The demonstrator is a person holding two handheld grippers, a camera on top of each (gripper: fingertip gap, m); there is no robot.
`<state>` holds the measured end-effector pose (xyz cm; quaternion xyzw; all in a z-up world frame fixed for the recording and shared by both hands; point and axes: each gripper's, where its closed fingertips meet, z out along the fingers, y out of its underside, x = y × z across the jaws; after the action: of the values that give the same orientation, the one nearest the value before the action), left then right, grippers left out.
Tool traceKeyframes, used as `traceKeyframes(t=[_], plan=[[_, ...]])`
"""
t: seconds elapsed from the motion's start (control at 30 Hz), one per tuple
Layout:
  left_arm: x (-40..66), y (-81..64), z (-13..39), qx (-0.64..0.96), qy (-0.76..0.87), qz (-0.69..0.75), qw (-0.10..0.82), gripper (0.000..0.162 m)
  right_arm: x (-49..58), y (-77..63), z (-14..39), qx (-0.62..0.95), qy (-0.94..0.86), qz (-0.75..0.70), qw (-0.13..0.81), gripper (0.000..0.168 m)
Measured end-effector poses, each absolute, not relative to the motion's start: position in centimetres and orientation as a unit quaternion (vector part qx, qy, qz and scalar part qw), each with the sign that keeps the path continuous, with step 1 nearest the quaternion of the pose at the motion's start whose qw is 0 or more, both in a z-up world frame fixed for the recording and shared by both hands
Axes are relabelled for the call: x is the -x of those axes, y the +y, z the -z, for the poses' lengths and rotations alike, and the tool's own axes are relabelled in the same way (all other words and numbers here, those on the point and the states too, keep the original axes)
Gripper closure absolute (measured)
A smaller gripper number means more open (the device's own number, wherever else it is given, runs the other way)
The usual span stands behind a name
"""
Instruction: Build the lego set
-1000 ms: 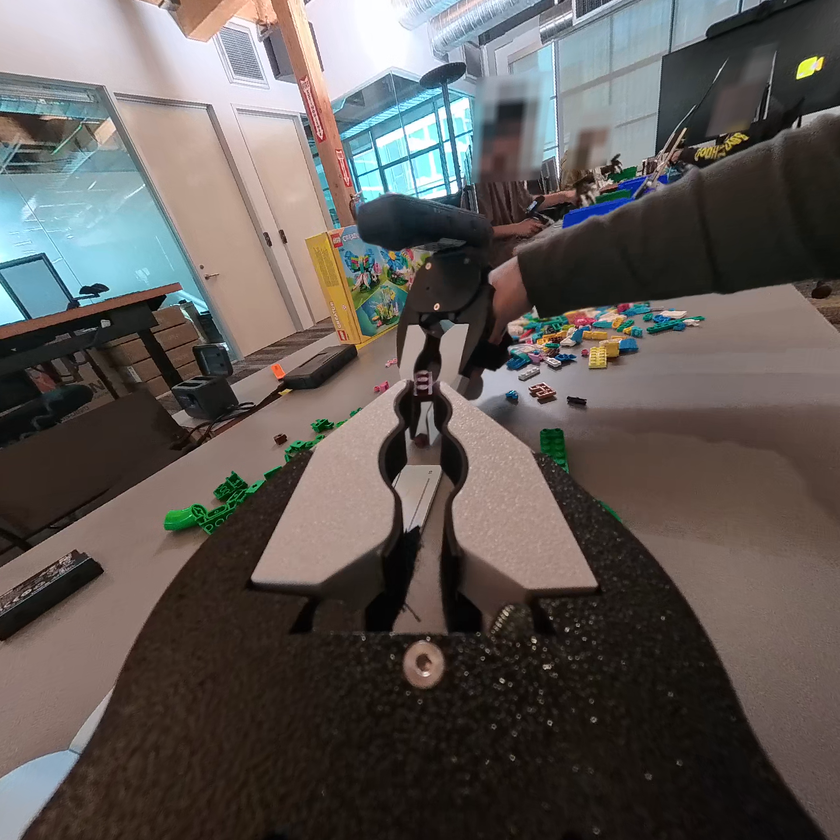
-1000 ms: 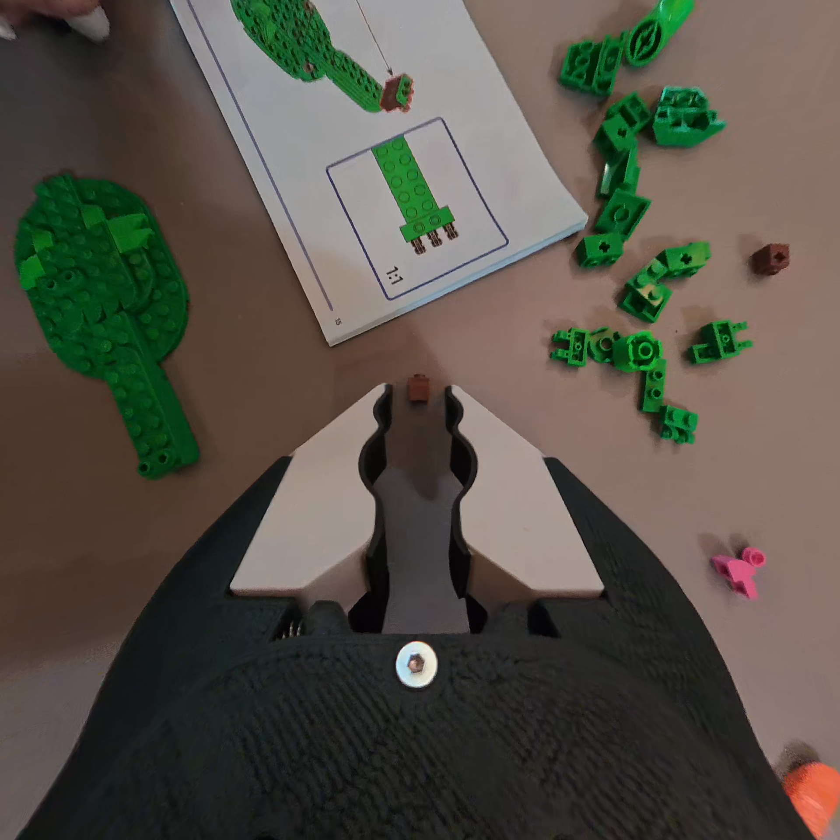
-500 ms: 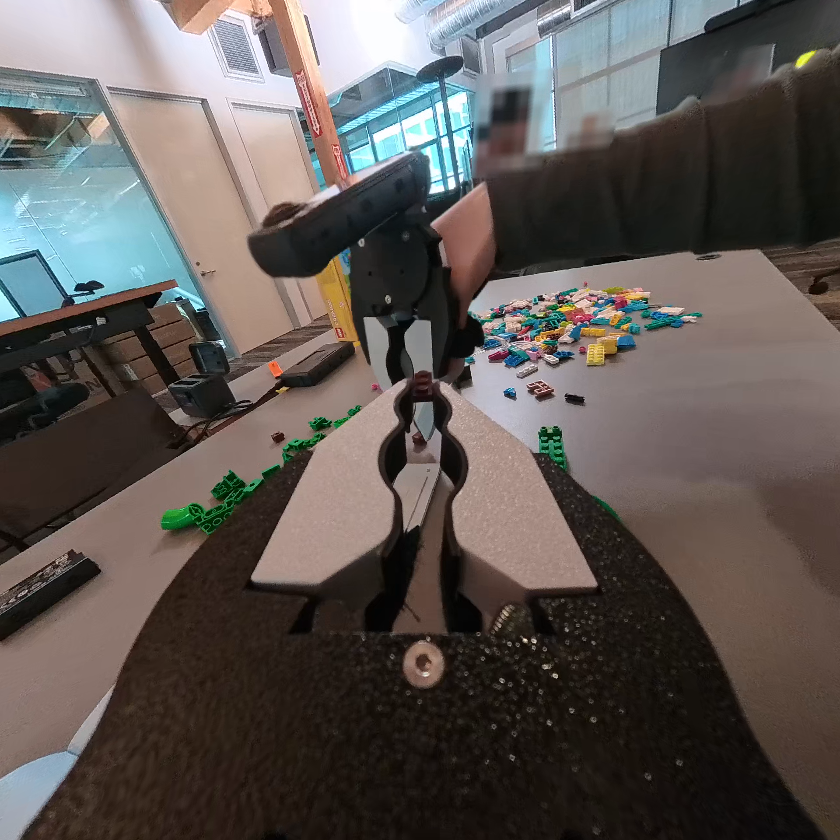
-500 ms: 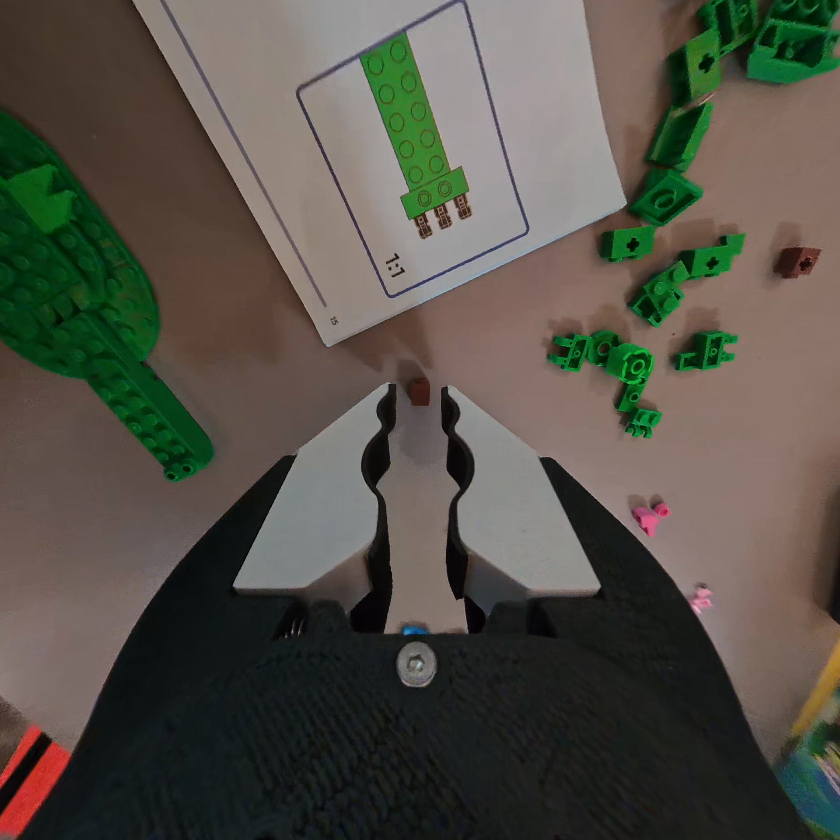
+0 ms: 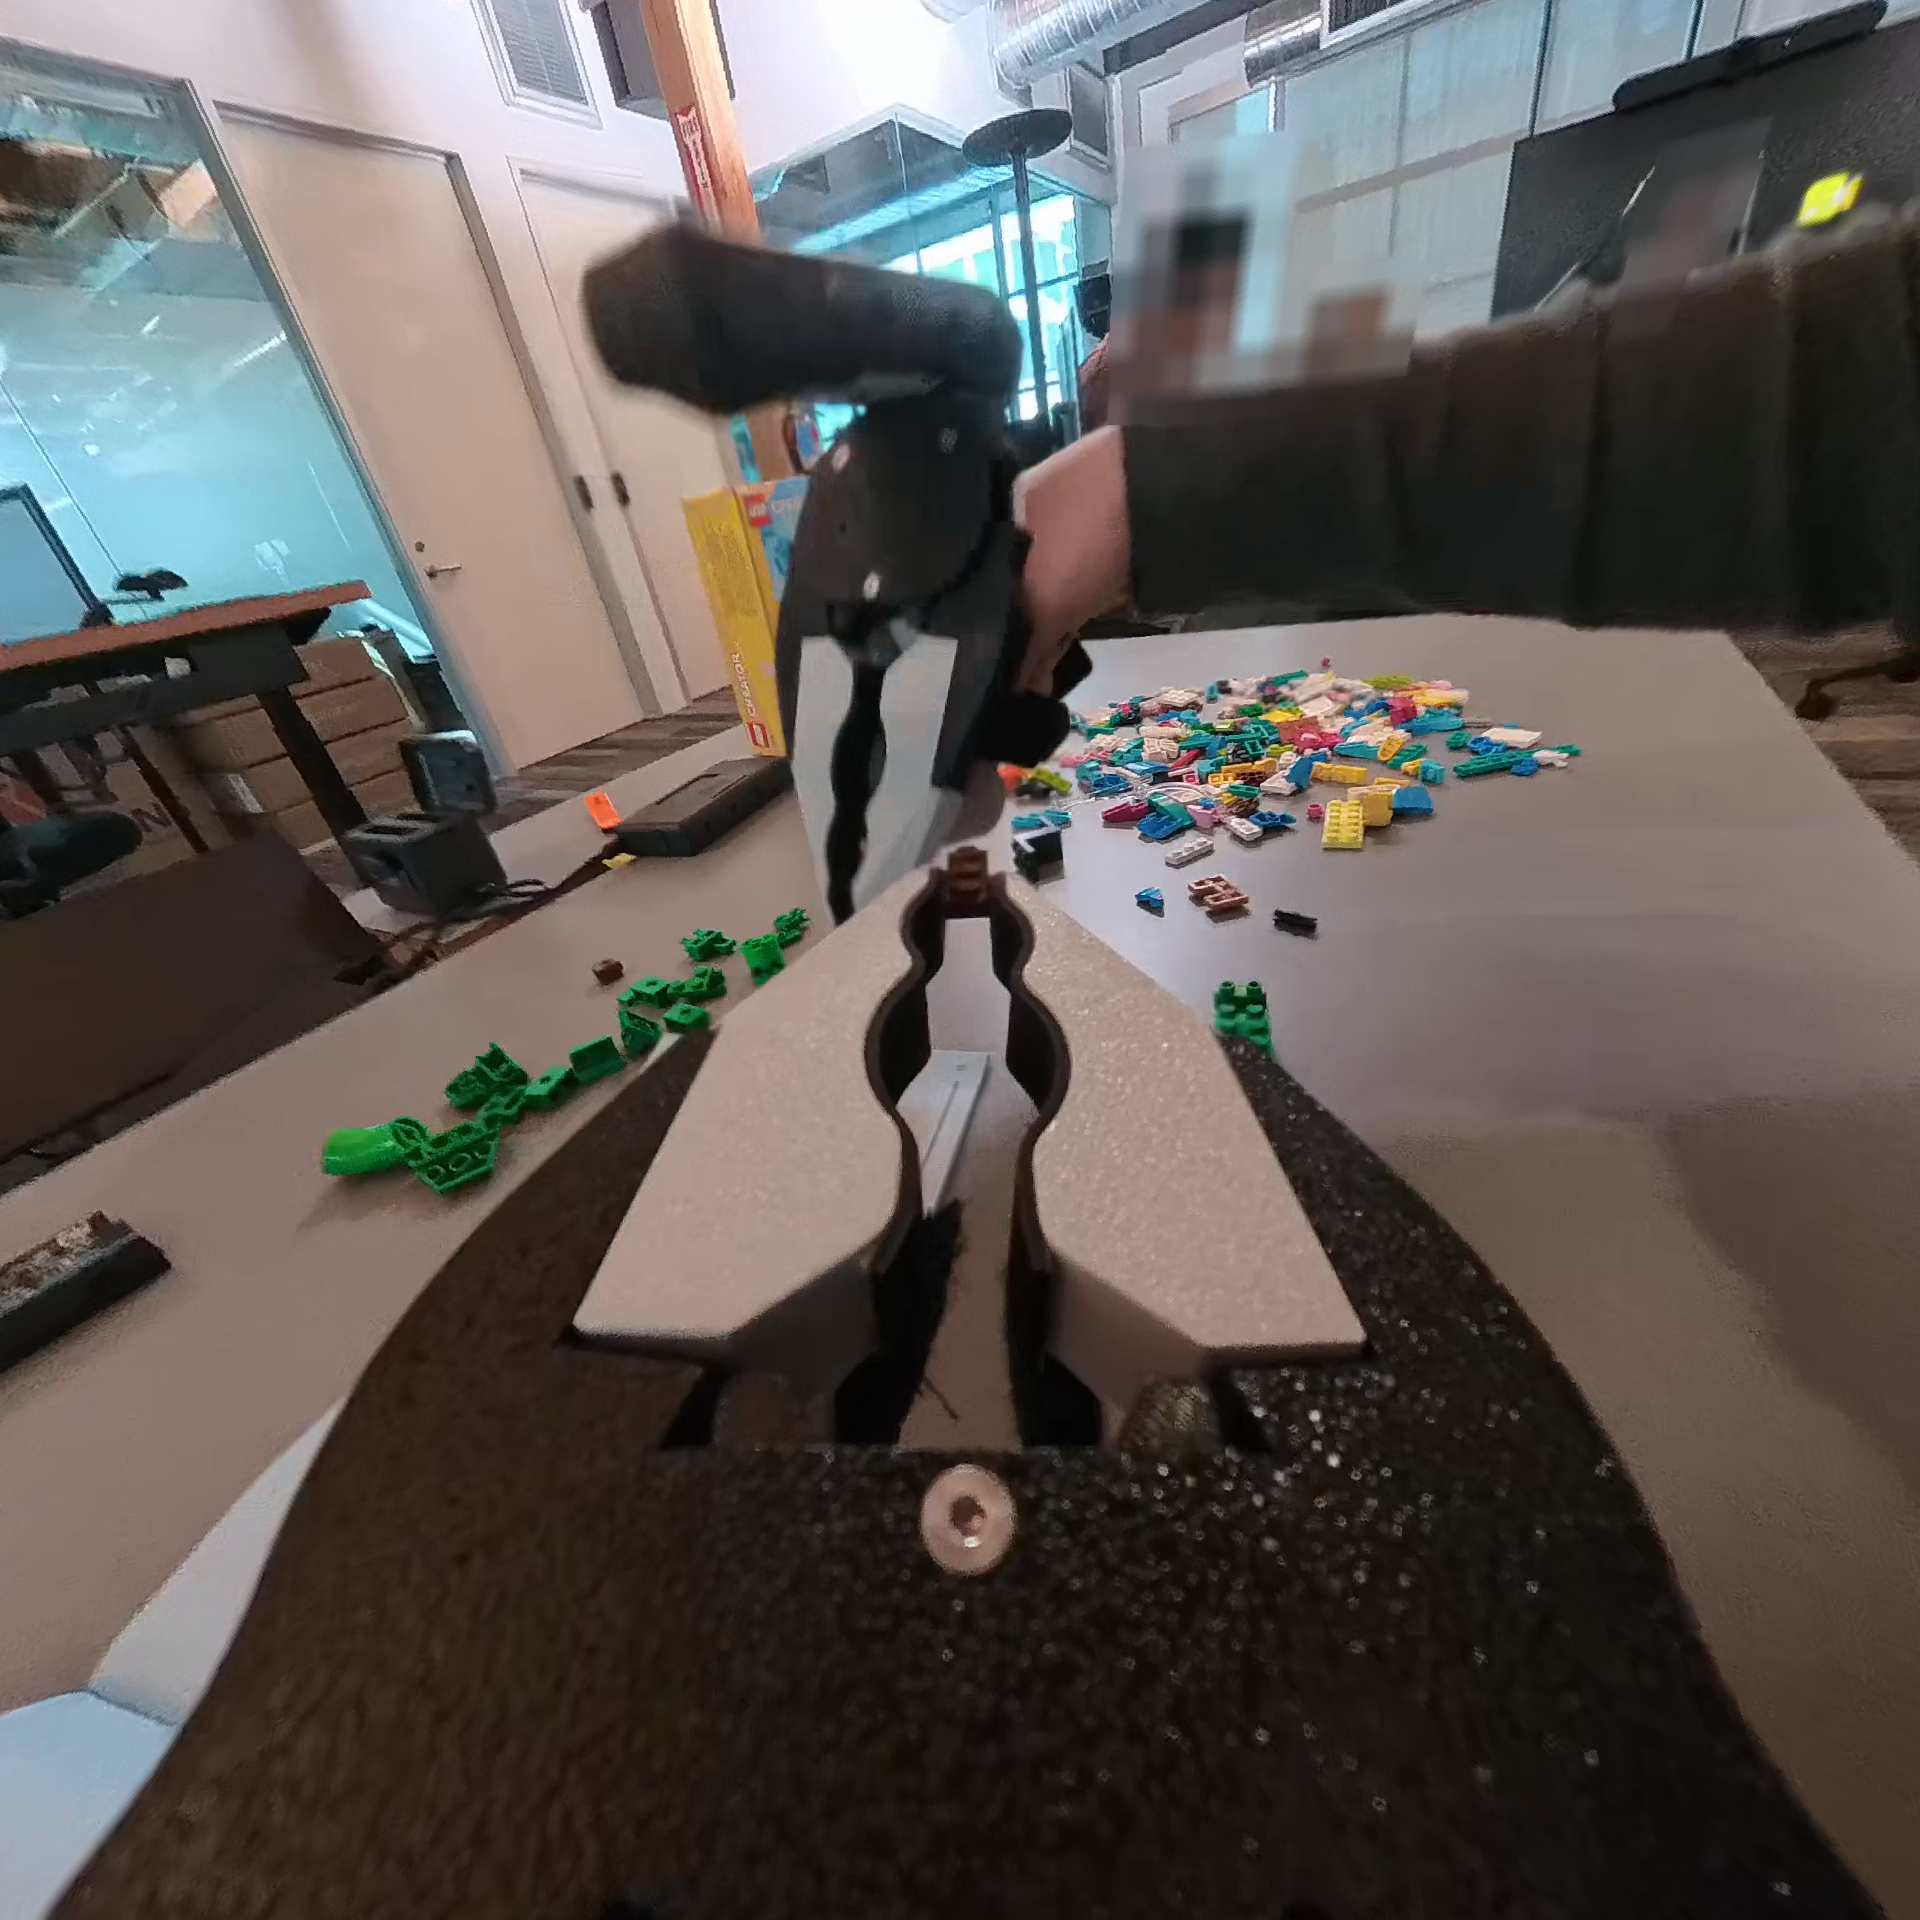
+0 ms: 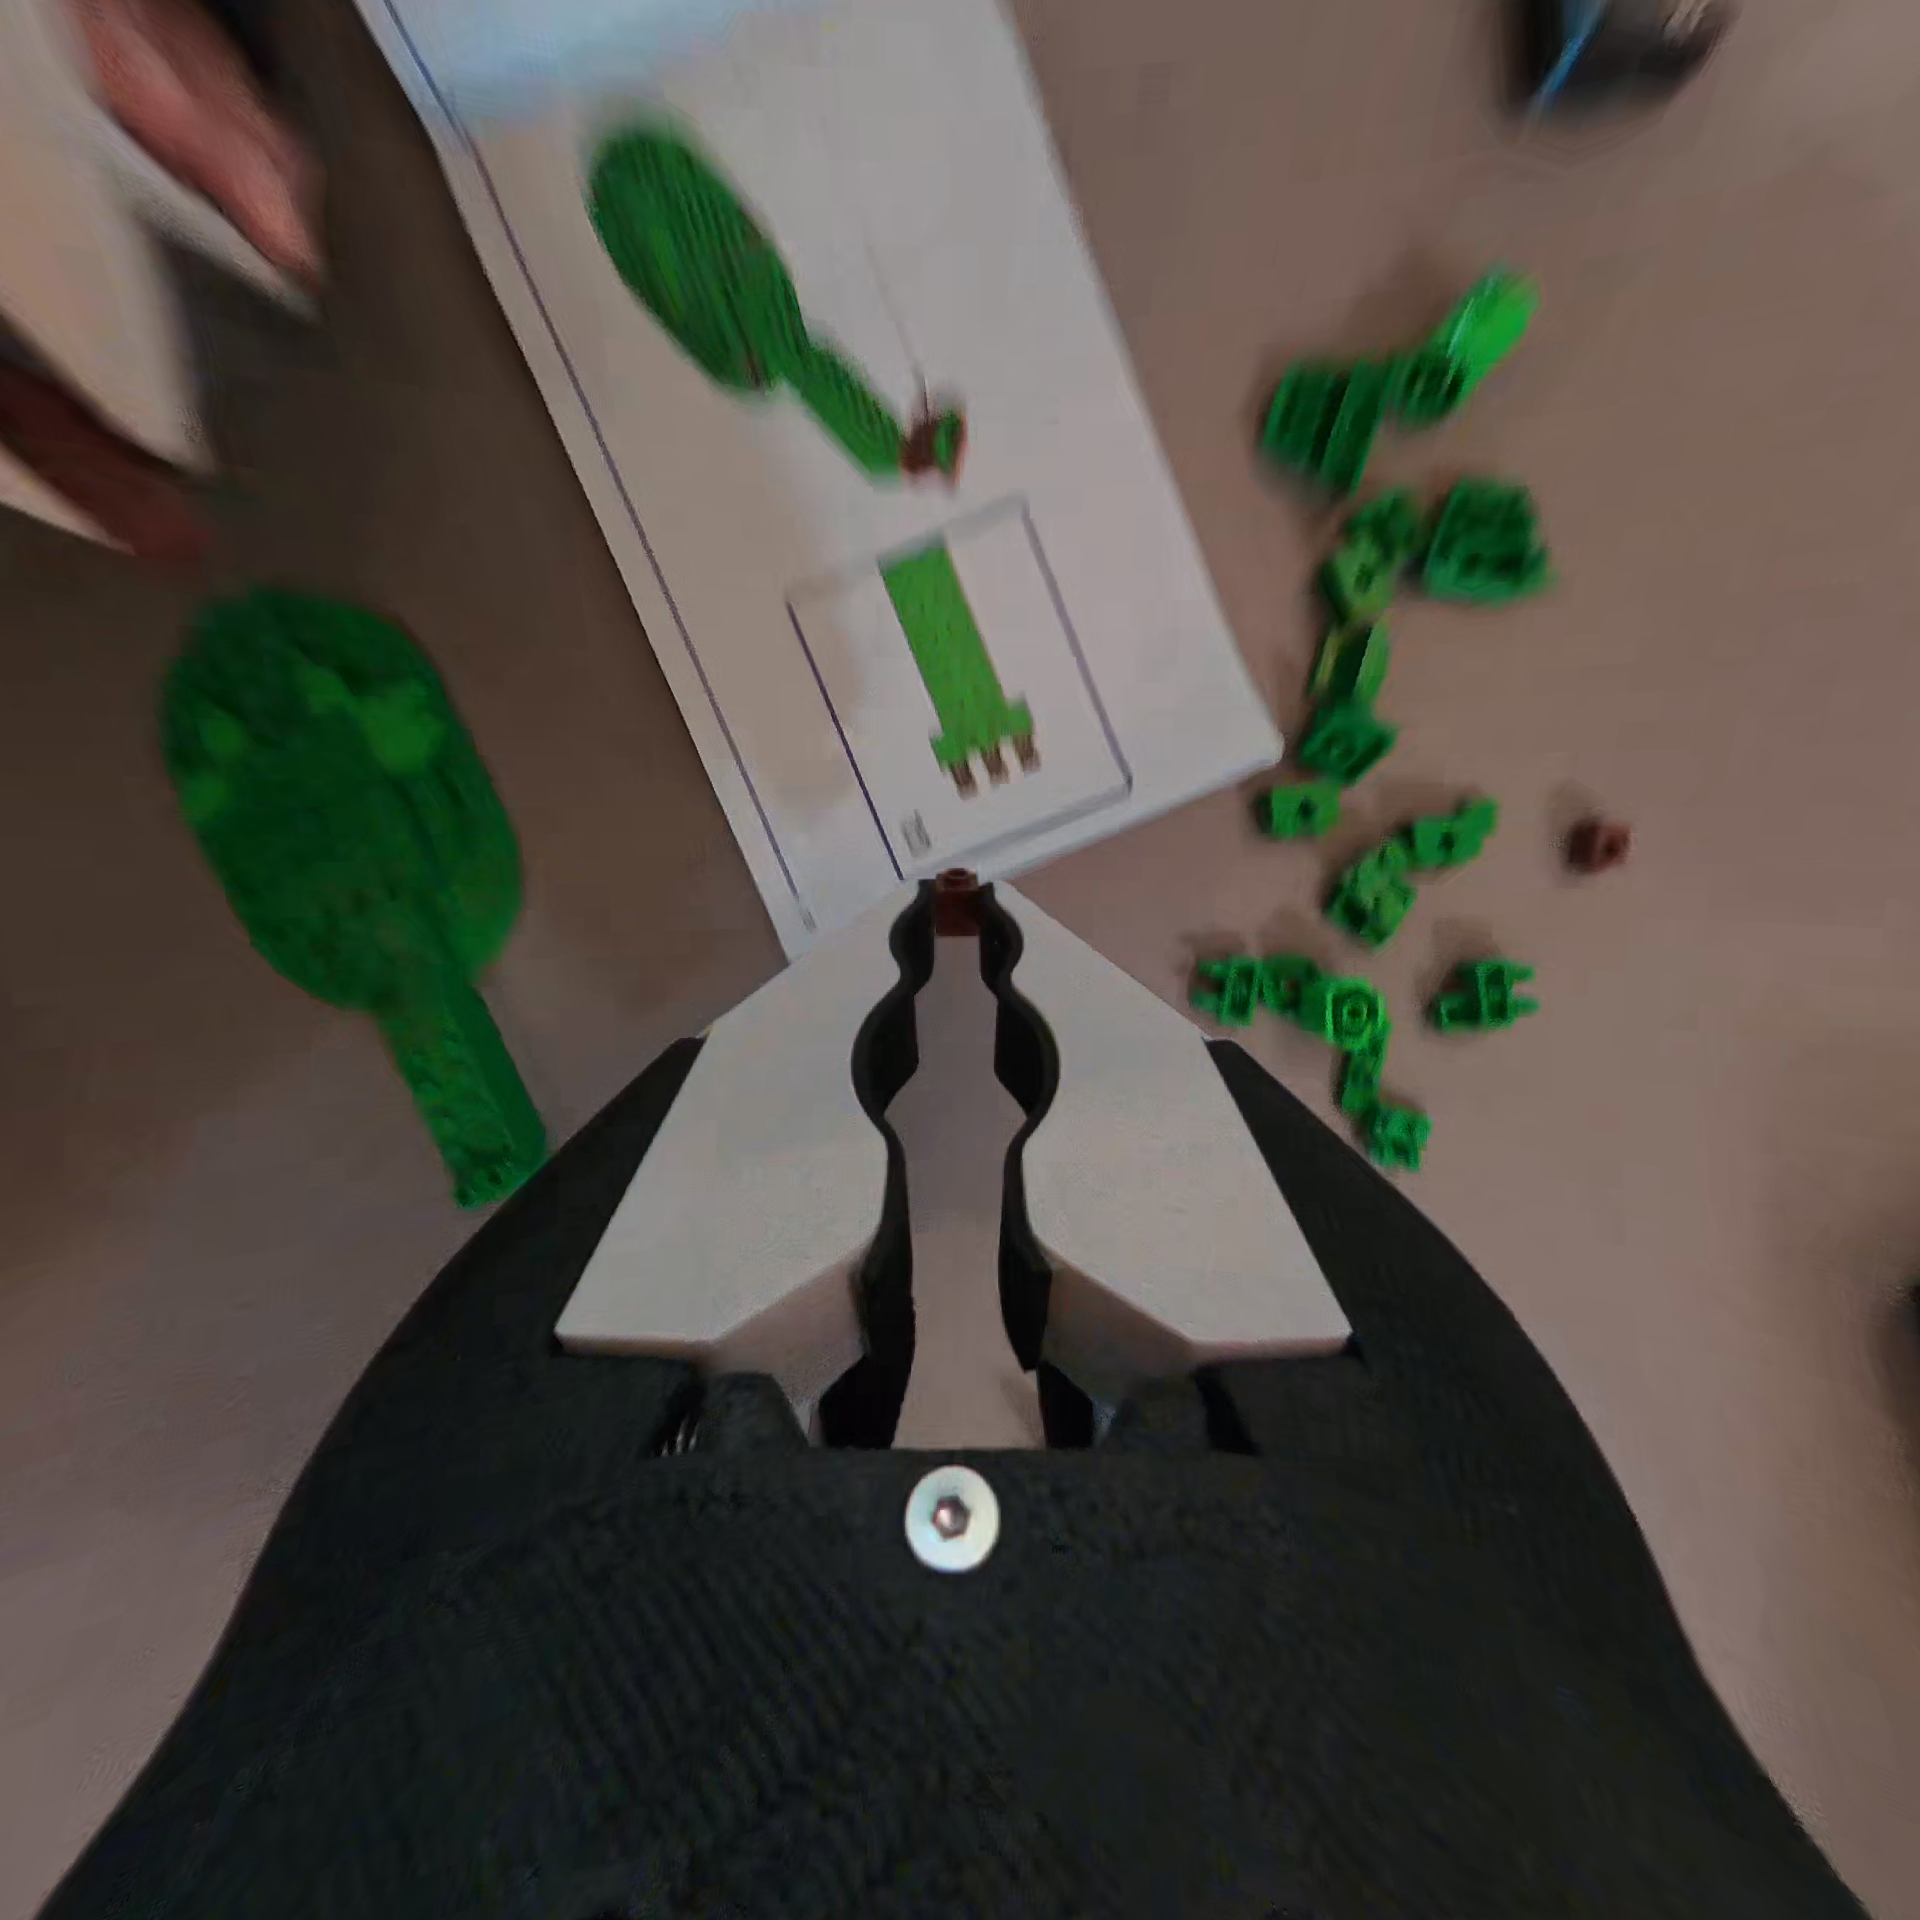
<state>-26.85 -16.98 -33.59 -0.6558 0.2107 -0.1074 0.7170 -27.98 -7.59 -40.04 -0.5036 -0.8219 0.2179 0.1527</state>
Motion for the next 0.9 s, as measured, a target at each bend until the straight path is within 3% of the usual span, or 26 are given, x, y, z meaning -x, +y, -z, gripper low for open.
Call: traceKeyframes(t=[0.17,0.4,0.9], plan=[[28.2,-16.7,33.2,0.663,0.177,0.133,0.715,0.157,29.6,-12.3,32.7,0.419,-0.745,-0.452,0.254,0.162],[28.3,-16.4,33.7,0.672,0.172,0.172,0.699,0.156,29.3,-15.1,28.8,0.373,-0.648,-0.583,0.318,0.162],[25.8,-17.3,34.3,0.673,0.233,0.224,0.666,0.156,27.6,-17.7,29.6,0.354,-0.608,-0.631,0.327,0.163]])
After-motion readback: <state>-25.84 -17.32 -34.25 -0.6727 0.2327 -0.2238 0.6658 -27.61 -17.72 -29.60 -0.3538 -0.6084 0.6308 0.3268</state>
